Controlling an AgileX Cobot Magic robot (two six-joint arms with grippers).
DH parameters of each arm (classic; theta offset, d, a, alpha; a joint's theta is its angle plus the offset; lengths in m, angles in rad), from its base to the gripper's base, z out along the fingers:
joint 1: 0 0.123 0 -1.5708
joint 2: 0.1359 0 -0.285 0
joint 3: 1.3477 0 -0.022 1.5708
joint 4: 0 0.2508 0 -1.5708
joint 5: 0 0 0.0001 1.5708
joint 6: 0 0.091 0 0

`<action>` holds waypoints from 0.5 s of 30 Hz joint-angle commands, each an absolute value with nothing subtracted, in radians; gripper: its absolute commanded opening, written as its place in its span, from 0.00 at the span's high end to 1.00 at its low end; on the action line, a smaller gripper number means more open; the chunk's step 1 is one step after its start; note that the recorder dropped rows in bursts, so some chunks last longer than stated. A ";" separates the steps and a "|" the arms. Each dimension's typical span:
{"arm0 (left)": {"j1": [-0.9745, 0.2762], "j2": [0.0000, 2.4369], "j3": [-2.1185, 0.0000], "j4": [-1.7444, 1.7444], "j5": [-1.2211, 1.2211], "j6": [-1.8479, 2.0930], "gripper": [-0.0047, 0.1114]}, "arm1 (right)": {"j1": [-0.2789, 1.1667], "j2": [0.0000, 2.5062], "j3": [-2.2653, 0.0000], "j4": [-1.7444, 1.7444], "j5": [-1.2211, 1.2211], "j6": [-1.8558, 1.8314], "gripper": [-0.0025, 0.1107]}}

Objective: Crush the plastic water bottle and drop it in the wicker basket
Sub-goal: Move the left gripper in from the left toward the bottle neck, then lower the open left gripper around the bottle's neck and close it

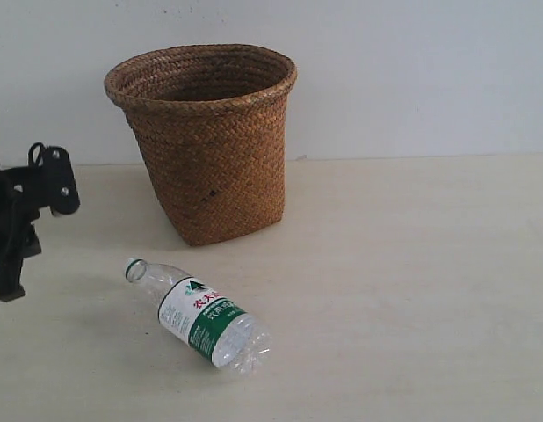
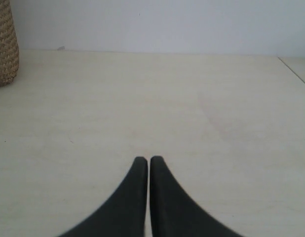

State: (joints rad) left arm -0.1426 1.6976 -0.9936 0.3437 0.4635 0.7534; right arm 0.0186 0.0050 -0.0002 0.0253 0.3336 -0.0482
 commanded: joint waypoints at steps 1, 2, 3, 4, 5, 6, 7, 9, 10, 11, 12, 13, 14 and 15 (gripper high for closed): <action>-0.150 1.691 -1.075 0.335 0.480 0.761 0.93 | 0.020 0.000 0.000 0.024 0.329 -0.051 0.98; -0.152 1.691 -1.084 0.335 0.483 0.761 0.93 | 0.020 0.000 0.000 0.024 0.329 -0.051 0.98; -0.159 1.691 -1.094 0.335 0.488 0.761 0.93 | 0.020 0.000 0.000 0.024 0.329 -0.051 0.98; -0.163 1.691 -1.098 0.340 0.499 0.769 0.92 | 0.020 0.000 0.000 0.024 0.329 -0.051 0.98; -0.172 1.691 -1.098 0.349 0.504 0.786 0.92 | 0.020 0.000 0.000 0.024 0.329 -0.051 0.98; -0.186 1.691 -1.098 0.359 0.509 0.816 0.92 | 0.020 0.000 0.000 0.024 0.329 -0.051 0.98; -0.195 1.691 -1.098 0.359 0.513 0.852 0.92 | 0.020 0.000 0.000 0.024 0.329 -0.051 0.98; -0.227 1.693 -1.098 0.359 0.517 0.964 0.92 | 0.020 0.000 0.000 0.024 0.329 -0.051 0.98; -0.239 1.695 -1.098 0.359 0.517 1.013 0.92 | 0.020 0.000 0.000 0.024 0.329 -0.051 0.98; -0.252 1.700 -1.098 0.359 0.517 1.054 0.92 | 0.020 0.000 0.000 0.024 0.329 -0.051 0.98; -0.271 1.705 -1.098 0.359 0.517 1.095 0.92 | 0.020 0.000 0.000 0.024 0.329 -0.051 0.98; -0.283 1.714 -1.098 0.359 0.517 1.097 0.92 | 0.020 0.000 0.000 0.024 0.329 -0.051 0.98; -0.294 1.722 -1.098 0.367 0.517 1.097 0.92 | 0.020 0.000 0.000 0.024 0.329 -0.051 0.98; -0.307 1.736 -1.098 0.373 0.508 1.092 0.92 | 0.020 0.000 0.000 0.024 0.329 -0.051 0.98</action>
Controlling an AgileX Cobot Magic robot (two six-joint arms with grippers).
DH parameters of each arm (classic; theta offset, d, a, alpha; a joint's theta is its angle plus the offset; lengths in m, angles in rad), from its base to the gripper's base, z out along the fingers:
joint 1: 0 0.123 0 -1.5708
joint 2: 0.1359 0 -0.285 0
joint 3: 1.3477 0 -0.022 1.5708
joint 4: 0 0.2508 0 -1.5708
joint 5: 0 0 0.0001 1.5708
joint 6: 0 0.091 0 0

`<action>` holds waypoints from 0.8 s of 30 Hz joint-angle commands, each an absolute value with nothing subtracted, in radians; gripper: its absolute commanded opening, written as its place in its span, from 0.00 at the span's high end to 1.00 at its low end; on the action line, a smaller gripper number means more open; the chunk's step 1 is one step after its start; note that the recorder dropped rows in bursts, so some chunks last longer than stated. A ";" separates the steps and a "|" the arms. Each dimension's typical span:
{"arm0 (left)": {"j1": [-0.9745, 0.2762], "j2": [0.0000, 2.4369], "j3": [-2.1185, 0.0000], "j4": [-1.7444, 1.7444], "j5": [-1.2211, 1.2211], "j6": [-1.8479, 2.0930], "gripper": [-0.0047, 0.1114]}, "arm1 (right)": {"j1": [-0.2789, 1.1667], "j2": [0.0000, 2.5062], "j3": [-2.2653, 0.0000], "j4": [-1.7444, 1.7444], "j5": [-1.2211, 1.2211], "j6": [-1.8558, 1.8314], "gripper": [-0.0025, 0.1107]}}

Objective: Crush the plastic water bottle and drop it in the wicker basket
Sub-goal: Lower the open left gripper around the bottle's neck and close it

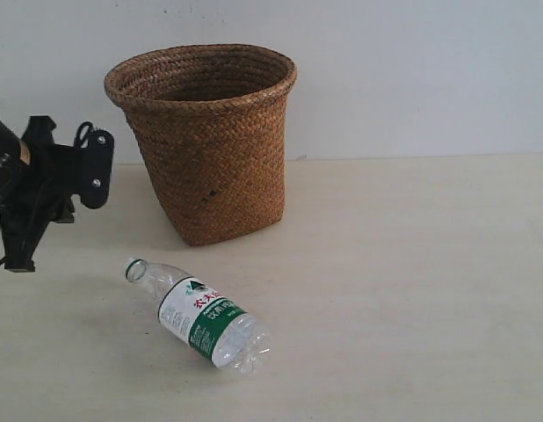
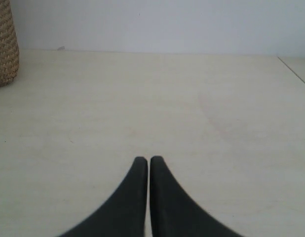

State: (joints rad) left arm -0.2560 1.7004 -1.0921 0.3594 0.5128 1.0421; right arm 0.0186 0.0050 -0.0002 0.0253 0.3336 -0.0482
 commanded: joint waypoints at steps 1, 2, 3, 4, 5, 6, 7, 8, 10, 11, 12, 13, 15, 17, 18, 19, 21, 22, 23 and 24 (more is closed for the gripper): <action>-0.313 1.747 -1.098 0.382 0.502 1.077 0.92 | 0.020 0.000 0.000 0.024 0.329 -0.051 0.98; -0.325 1.760 -1.098 0.393 0.493 1.064 0.92 | 0.020 0.000 0.000 0.024 0.329 -0.051 0.98; -0.333 1.774 -1.100 0.402 0.489 1.047 0.91 | 0.020 0.000 0.000 0.024 0.329 -0.051 0.98; -0.340 1.784 -1.100 0.411 0.483 1.028 0.88 | 0.020 0.000 0.000 0.024 0.329 -0.051 0.98; -0.345 1.795 -1.100 0.420 0.476 1.003 0.84 | 0.020 0.000 0.000 0.024 0.329 -0.051 0.98; -0.350 1.804 -1.100 0.436 0.472 0.980 0.78 | 0.020 0.000 0.000 0.024 0.329 -0.051 0.98; -0.355 1.809 -1.100 0.446 0.467 0.965 0.73 | 0.020 0.000 0.000 0.024 0.329 -0.051 0.98; -0.359 1.811 -1.100 0.458 0.464 0.939 0.65 | 0.020 0.000 0.000 0.024 0.329 -0.051 0.98; -0.359 1.811 -1.100 0.460 0.453 0.896 0.51 | 0.020 0.000 0.000 0.024 0.329 -0.051 0.98; -0.359 1.811 -1.100 0.460 0.446 0.872 0.45 | 0.020 0.000 0.000 0.024 0.329 -0.051 0.98; -0.359 1.811 -1.100 0.465 0.444 0.866 0.42 | 0.020 0.000 0.000 0.024 0.329 -0.051 0.98; -0.359 1.811 -1.100 0.476 0.444 0.866 0.42 | 0.020 0.000 0.000 0.024 0.329 -0.051 0.98; -0.359 1.811 -1.100 0.479 0.442 0.866 0.43 | 0.020 0.000 0.000 0.024 0.329 -0.051 0.98; -0.359 1.811 -1.100 0.479 0.442 0.874 0.45 | 0.020 0.000 0.000 0.024 0.329 -0.051 0.98; -0.361 1.817 -1.100 0.479 0.442 0.909 0.45 | 0.020 0.000 0.000 0.024 0.329 -0.051 0.98; -0.361 1.821 -1.100 0.479 0.442 0.928 0.45 | 0.020 0.000 0.000 0.024 0.329 -0.051 0.98; -0.361 1.833 -1.100 0.479 0.442 0.981 0.45 | 0.020 0.000 0.000 0.024 0.329 -0.051 0.98; -0.361 1.839 -1.100 0.479 0.444 1.002 0.45 | 0.020 0.000 0.000 0.024 0.329 -0.051 0.98; -0.361 1.849 -1.100 0.479 0.446 1.032 0.45 | 0.020 0.000 0.000 0.024 0.329 -0.051 0.98; -0.366 1.856 -1.100 0.479 0.448 1.062 0.45 | 0.020 0.000 0.000 0.024 0.329 -0.051 0.98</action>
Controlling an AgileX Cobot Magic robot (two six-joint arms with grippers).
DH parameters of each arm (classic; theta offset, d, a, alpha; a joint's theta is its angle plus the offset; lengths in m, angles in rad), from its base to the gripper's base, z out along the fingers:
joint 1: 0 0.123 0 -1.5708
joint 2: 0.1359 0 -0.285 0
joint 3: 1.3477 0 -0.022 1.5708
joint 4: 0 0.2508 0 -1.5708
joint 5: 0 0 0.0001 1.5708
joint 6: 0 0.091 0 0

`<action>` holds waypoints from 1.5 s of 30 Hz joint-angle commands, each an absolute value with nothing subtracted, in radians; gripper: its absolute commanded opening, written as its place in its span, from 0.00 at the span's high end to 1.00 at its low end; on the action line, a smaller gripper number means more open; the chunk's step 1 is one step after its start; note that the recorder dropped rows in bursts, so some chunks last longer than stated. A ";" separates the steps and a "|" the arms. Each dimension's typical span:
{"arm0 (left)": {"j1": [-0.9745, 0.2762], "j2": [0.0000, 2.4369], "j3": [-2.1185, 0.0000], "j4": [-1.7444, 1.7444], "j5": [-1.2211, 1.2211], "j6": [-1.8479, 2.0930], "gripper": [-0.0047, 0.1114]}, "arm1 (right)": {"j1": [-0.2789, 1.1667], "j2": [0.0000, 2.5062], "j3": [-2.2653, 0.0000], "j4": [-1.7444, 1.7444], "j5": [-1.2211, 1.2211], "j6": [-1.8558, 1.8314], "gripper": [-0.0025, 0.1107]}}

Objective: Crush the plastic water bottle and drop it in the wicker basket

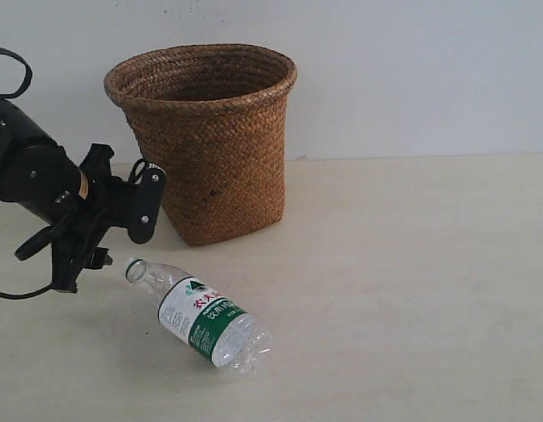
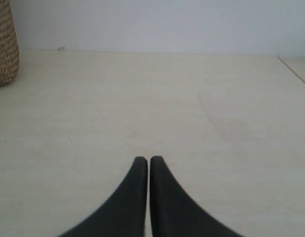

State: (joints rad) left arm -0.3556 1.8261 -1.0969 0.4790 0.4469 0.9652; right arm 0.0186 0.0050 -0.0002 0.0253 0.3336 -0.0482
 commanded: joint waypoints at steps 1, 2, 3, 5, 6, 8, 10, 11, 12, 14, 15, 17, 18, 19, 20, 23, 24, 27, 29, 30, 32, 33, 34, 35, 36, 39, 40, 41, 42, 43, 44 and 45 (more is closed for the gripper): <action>-0.369 1.862 -1.100 0.479 0.453 1.085 0.45 | 0.020 0.000 0.000 0.024 0.329 -0.051 0.98; -0.382 1.876 -1.100 0.477 0.453 1.158 0.45 | 0.020 0.000 0.000 0.024 0.329 -0.051 0.98; -0.393 1.888 -1.100 0.477 0.438 1.238 0.45 | 0.020 0.000 0.000 0.024 0.329 -0.051 0.98; -0.397 1.896 -1.100 0.475 0.417 1.302 0.45 | 0.020 0.000 0.000 0.024 0.329 -0.051 0.98; -0.397 1.898 -1.100 0.475 0.416 1.311 0.45 | 0.020 0.000 0.000 0.024 0.329 -0.051 0.98; -0.397 1.898 -1.100 0.475 0.416 1.315 0.46 | 0.020 0.000 0.000 0.024 0.329 -0.051 0.98; -0.397 1.902 -1.100 0.453 0.416 1.315 0.50 | 0.020 0.000 0.000 0.024 0.329 -0.051 0.98; -0.397 1.904 -1.100 0.442 0.416 1.315 0.51 | 0.020 0.000 0.000 0.024 0.329 -0.051 0.98; -0.397 1.909 -1.100 0.424 0.416 1.327 0.52 | 0.020 0.000 0.000 0.024 0.329 -0.051 0.98; -0.397 1.913 -1.100 0.396 0.416 1.350 0.52 | 0.020 0.000 0.000 0.024 0.329 -0.052 0.98; -0.397 1.912 -1.100 0.383 0.416 1.355 0.52 | 0.020 0.000 0.000 0.024 0.329 -0.052 0.98; -0.397 1.916 -1.100 0.381 0.416 1.355 0.52 | 0.020 0.000 0.000 0.024 0.329 -0.052 0.98; -0.397 1.916 -1.100 0.381 0.416 1.355 0.52 | 0.020 0.000 0.000 0.024 0.329 -0.052 0.98; -0.397 1.920 -1.100 0.381 0.416 1.355 0.52 | 0.020 0.000 0.000 0.024 0.329 -0.050 0.98; -0.397 1.923 -1.100 0.381 0.416 1.355 0.52 | 0.020 0.000 0.000 0.024 0.329 -0.050 0.98; -0.397 1.946 -1.100 0.381 0.416 1.355 0.52 | 0.020 0.000 0.000 0.024 0.329 -0.050 0.98; -0.397 1.954 -1.100 0.381 0.416 1.355 0.52 | 0.020 0.000 0.000 0.024 0.329 -0.050 0.98; -0.397 1.971 -1.100 0.383 0.409 1.355 0.52 | 0.020 0.000 0.000 0.024 0.329 -0.053 0.98; -0.397 1.978 -1.100 0.385 0.389 1.355 0.52 | 0.020 0.000 0.000 0.024 0.329 -0.053 0.98; -0.397 1.978 -1.100 0.385 0.378 1.355 0.52 | 0.020 0.000 0.000 0.024 0.329 -0.053 0.98; -0.397 1.978 -1.100 0.385 0.352 1.355 0.53 | 0.020 0.000 0.000 0.024 0.329 -0.051 0.98; -0.397 1.978 -1.100 0.389 0.345 1.355 0.54 | 0.020 0.000 0.000 0.024 0.329 -0.051 0.98; -0.397 1.978 -1.100 0.392 0.345 1.355 0.56 | 0.020 0.000 0.000 0.024 0.329 -0.051 0.98; -0.397 1.978 -1.100 0.392 0.345 1.355 0.62 | 0.020 0.000 0.000 0.024 0.329 -0.051 0.98; -0.397 1.978 -1.100 0.392 0.347 1.355 0.65 | 0.020 0.000 0.000 0.024 0.329 -0.051 0.98; -0.397 1.978 -1.100 0.392 0.373 1.353 0.77 | 0.020 0.000 0.000 0.024 0.329 -0.051 0.98; -0.397 1.978 -1.100 0.392 0.387 1.353 0.80 | 0.020 0.000 0.000 0.024 0.329 -0.051 0.98; -0.397 1.978 -1.100 0.392 0.397 1.353 0.83 | 0.020 0.000 0.000 0.024 0.329 -0.051 0.98; -0.397 1.978 -1.100 0.392 0.410 1.351 0.85 | 0.020 0.000 0.000 0.024 0.329 -0.051 0.98; -0.397 1.978 -1.100 0.392 0.419 1.348 0.88 | 0.020 0.000 0.000 0.024 0.329 -0.051 0.98; -0.397 1.978 -1.100 0.392 0.423 1.339 0.91 | 0.020 0.000 0.000 0.024 0.329 -0.051 0.98; -0.397 1.978 -1.100 0.392 0.428 1.332 0.93 | 0.020 0.000 0.000 0.024 0.329 -0.051 0.98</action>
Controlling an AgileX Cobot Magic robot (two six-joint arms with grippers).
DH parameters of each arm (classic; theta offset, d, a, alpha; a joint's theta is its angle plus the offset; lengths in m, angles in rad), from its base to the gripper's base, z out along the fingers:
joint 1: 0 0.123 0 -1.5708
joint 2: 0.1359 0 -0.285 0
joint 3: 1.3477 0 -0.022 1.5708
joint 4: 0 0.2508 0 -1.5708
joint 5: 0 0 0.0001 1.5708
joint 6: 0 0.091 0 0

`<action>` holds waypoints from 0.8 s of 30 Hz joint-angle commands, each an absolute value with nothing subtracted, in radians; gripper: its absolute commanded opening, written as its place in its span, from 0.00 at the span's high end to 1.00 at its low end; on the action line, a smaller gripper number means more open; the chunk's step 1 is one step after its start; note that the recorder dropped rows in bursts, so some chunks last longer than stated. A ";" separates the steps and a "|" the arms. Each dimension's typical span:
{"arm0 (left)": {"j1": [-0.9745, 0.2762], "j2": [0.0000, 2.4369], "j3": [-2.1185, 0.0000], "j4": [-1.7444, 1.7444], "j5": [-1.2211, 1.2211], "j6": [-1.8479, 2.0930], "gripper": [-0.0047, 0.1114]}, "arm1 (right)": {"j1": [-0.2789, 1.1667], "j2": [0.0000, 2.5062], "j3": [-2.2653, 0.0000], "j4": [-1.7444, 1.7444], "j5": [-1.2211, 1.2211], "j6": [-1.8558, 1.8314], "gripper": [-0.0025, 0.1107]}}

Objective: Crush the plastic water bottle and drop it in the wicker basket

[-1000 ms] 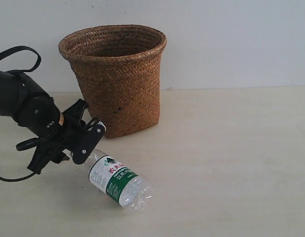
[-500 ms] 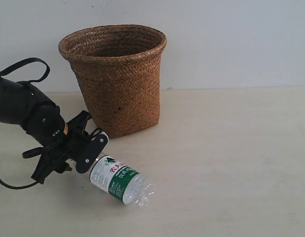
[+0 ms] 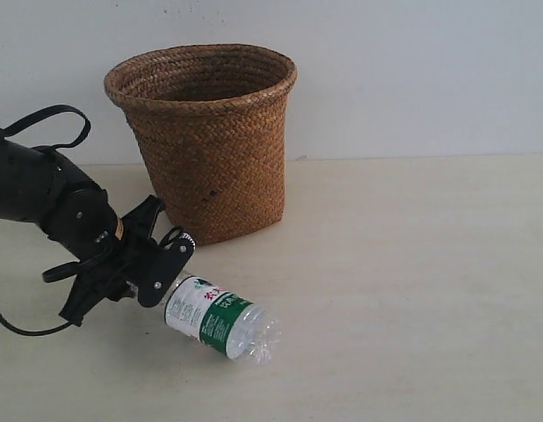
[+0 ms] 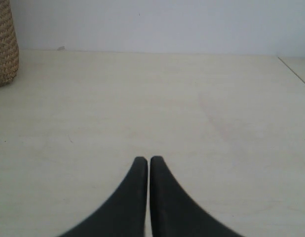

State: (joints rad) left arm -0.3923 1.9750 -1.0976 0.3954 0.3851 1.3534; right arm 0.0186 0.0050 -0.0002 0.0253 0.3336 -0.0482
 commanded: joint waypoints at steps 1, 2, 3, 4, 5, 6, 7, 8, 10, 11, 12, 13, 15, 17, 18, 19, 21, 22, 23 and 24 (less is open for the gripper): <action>-0.397 1.978 -1.100 0.392 0.435 1.318 0.92 | 0.020 0.000 0.000 0.024 0.329 -0.051 0.98; -0.397 1.978 -1.100 0.392 0.444 1.302 0.92 | 0.020 0.000 0.000 0.024 0.329 -0.051 0.98; -0.397 1.978 -1.100 0.392 0.450 1.286 0.92 | 0.020 0.000 0.000 0.024 0.329 -0.051 0.98; -0.397 1.978 -1.100 0.392 0.463 1.253 0.92 | 0.020 0.000 0.000 0.024 0.329 -0.051 0.98; -0.397 1.978 -1.100 0.392 0.473 1.227 0.92 | 0.020 0.000 0.000 0.024 0.329 -0.051 0.98; -0.397 1.978 -1.100 0.389 0.488 1.194 0.92 | 0.020 0.000 0.000 0.024 0.329 -0.051 0.98; -0.397 1.978 -1.100 0.384 0.507 1.158 0.92 | 0.020 0.000 0.000 0.024 0.329 -0.051 0.98; -0.397 1.974 -1.100 0.379 0.526 1.122 0.92 | 0.020 0.000 0.000 0.024 0.329 -0.051 0.98; -0.397 1.969 -1.100 0.373 0.558 1.034 0.92 | 0.020 0.000 0.000 0.024 0.329 -0.051 0.98; -0.397 1.965 -1.100 0.373 0.574 1.003 0.92 | 0.020 0.000 0.000 0.024 0.329 -0.051 0.98; -0.397 1.961 -1.100 0.371 0.588 0.971 0.92 | 0.020 0.000 0.000 0.024 0.329 -0.051 0.98; -0.397 1.953 -1.100 0.363 0.605 0.940 0.92 | 0.020 0.000 0.000 0.024 0.329 -0.051 0.98; -0.397 1.937 -1.100 0.321 0.631 0.924 0.92 | 0.020 0.000 0.000 0.024 0.329 -0.051 0.98; -0.397 1.915 -1.100 0.277 0.651 0.924 0.92 | 0.020 0.000 0.000 0.024 0.329 -0.051 0.98; -0.397 1.903 -1.100 0.265 0.659 0.924 0.92 | 0.020 0.000 0.000 0.024 0.329 -0.051 0.98; -0.397 1.889 -1.100 0.250 0.668 0.924 0.92 | 0.020 0.000 0.000 0.024 0.329 -0.051 0.98; -0.397 1.866 -1.100 0.232 0.690 0.929 0.92 | 0.020 0.000 0.000 0.024 0.329 -0.051 0.98; -0.397 1.854 -1.100 0.218 0.699 0.928 0.92 | 0.020 0.000 0.000 0.024 0.329 -0.051 0.98; -0.397 1.842 -1.100 0.202 0.709 0.928 0.92 | 0.020 0.000 0.000 0.024 0.329 -0.051 0.98; -0.397 1.832 -1.100 0.188 0.712 0.928 0.92 | 0.020 0.000 0.000 0.024 0.329 -0.051 0.98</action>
State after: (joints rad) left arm -0.3923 1.8664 -1.0994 0.2420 0.6866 0.9392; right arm 0.0186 0.0050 -0.0002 0.0253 0.3336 -0.0482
